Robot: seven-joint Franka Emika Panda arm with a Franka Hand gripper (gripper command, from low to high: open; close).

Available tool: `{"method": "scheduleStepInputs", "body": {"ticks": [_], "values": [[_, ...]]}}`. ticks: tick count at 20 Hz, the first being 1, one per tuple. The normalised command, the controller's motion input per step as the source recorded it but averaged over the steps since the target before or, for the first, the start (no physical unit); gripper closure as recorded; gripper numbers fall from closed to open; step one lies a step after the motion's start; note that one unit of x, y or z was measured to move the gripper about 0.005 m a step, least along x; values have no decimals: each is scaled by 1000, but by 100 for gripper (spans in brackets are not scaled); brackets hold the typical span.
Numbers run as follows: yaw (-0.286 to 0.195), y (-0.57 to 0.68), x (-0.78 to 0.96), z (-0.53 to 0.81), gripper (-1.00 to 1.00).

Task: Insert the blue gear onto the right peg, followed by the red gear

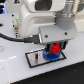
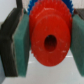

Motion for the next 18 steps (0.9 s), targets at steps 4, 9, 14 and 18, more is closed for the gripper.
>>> {"method": "scheduleStepInputs", "body": {"ticks": [4, 9, 14, 18], "values": [[0, -80, 88, -71, 100], [0, 118, 45, 61, 100], [0, 40, 16, 160, 100], [0, 17, -58, 271, 100]]}}
